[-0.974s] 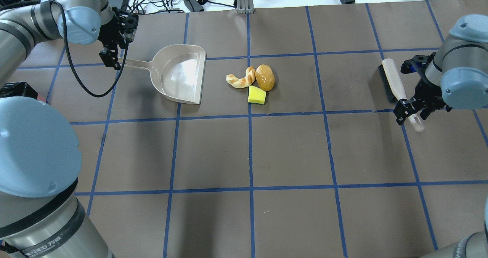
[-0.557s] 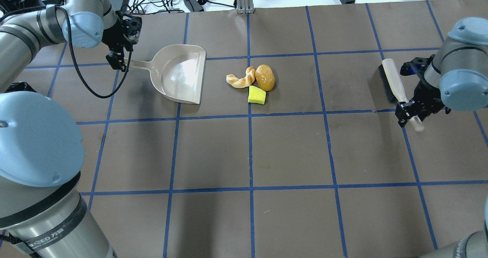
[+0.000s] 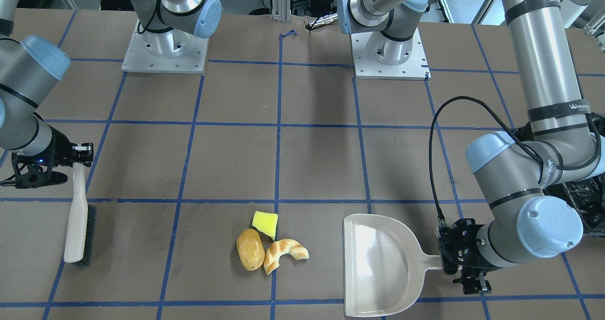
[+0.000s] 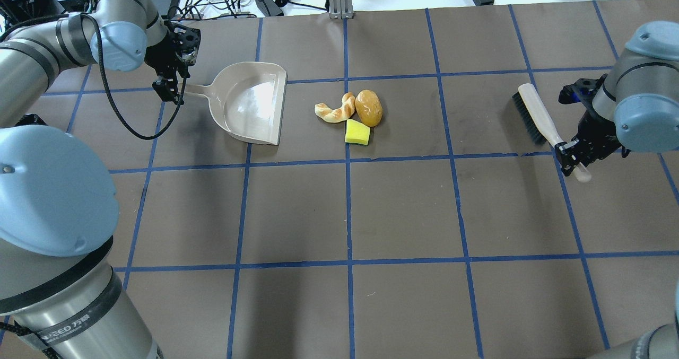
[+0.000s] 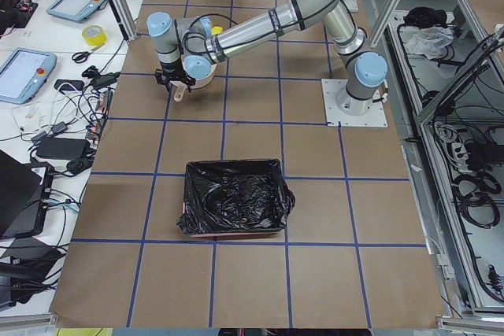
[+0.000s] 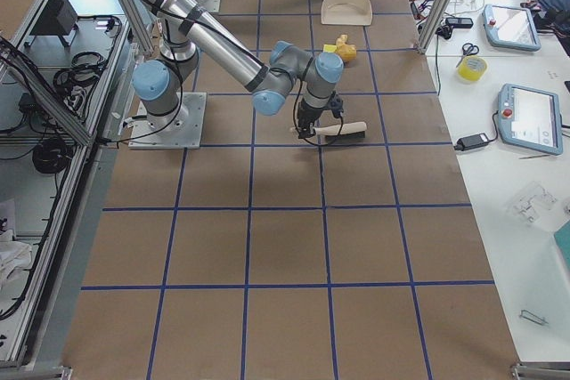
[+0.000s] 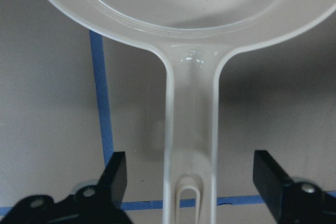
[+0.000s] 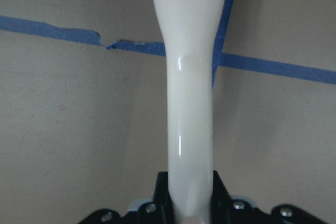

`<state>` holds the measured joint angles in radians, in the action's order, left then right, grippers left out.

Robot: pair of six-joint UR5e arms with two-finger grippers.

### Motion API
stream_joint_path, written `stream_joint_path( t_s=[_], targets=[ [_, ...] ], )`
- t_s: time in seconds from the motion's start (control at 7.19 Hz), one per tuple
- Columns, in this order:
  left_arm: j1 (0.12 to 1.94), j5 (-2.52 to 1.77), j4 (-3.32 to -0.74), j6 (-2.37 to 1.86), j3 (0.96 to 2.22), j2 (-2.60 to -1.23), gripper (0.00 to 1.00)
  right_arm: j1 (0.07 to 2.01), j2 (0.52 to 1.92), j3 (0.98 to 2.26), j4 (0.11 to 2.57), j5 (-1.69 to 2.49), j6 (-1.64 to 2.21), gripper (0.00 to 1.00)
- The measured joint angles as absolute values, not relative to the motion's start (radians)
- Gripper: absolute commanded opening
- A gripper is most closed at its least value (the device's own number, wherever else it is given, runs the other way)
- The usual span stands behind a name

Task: Sweep and dump trash into bin
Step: 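Lift the brush with the right gripper and carry it toward the trash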

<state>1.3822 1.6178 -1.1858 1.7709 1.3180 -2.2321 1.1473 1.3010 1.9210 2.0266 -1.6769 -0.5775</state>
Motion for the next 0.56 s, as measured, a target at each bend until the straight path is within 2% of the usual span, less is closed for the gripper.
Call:
stream_joint_path(
  t_s=[0.14,0.56],
  targets=[
    [1.382,1.621,-1.186,1.770,1.318,-2.233,0.65,1.149,1.304,1.904,2.002,-1.674,-0.550,0.00],
    [1.384,1.624,-1.186,1.770,1.317,-2.234,0.30,1.197,1.334,1.843,1.900,-1.669,-0.467,0.00]
  ],
)
